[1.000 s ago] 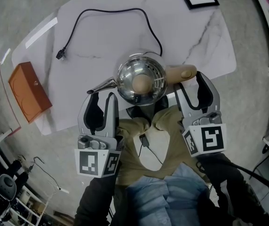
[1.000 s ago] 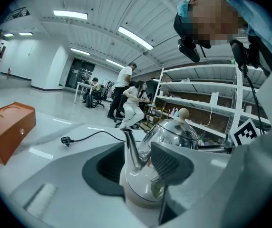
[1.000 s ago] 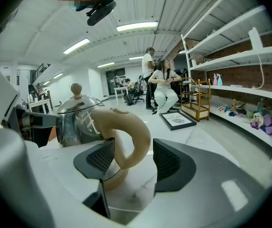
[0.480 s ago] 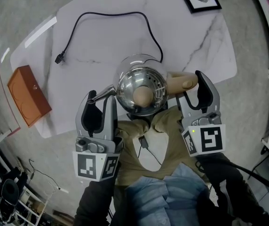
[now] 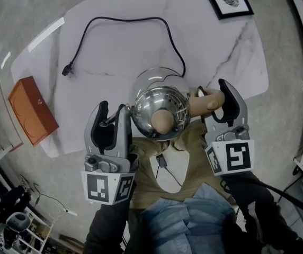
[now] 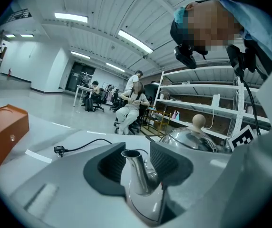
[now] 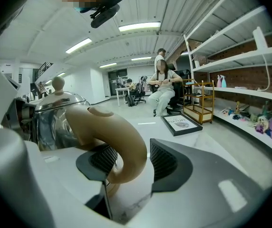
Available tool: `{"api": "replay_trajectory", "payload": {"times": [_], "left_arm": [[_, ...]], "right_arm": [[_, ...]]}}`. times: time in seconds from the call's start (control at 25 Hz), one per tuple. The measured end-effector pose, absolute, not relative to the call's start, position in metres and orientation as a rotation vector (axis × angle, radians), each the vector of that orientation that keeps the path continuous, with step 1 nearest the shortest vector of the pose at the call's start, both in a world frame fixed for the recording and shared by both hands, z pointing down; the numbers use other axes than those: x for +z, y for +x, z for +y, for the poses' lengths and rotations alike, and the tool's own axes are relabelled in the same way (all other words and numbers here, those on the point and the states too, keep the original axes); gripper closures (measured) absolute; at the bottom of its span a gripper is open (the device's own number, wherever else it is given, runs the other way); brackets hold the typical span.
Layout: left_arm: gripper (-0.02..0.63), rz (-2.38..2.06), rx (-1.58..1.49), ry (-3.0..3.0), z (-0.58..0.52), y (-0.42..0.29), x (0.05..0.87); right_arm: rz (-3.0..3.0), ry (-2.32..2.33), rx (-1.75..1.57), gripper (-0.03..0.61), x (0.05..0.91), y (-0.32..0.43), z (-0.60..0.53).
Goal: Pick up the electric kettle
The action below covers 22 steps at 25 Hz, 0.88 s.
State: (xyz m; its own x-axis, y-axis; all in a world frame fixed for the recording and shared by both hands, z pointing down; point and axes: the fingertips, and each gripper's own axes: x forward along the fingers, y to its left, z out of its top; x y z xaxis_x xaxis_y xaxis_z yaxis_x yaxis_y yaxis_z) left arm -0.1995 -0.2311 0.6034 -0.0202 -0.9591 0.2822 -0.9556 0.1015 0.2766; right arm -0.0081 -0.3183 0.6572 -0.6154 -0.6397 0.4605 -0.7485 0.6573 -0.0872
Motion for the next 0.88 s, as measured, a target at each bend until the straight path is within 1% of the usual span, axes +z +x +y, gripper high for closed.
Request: {"api": "replay_trajectory", "payload": {"times": [0.12, 0.16, 0.24, 0.4, 0.88], "left_arm": [[0.465, -1.998, 0.004, 1.881, -0.235, -0.200, 0.604], [0.474, -1.998, 0.008, 1.884, -0.236, -0.199, 0.604], [0.500, -1.993, 0.019, 1.893, -0.237, -0.197, 0.605], [0.572, -1.997, 0.036, 1.876, -0.237, -0.197, 0.606], [0.581, -1.991, 0.039, 1.893, -0.236, -0.197, 0.595]], "right_arm": [[-2.491, 1.073, 0.350, 0.364, 0.656, -0.013, -0.321], [-2.493, 1.069, 0.346, 0.381, 0.656, -0.015, -0.322], [-2.497, 1.063, 0.347, 0.380, 0.656, -0.016, -0.323], [-2.494, 1.055, 0.342, 0.383, 0.657, -0.016, -0.323], [-2.488, 1.041, 0.291, 0.399, 0.646, -0.017, -0.325]]}}
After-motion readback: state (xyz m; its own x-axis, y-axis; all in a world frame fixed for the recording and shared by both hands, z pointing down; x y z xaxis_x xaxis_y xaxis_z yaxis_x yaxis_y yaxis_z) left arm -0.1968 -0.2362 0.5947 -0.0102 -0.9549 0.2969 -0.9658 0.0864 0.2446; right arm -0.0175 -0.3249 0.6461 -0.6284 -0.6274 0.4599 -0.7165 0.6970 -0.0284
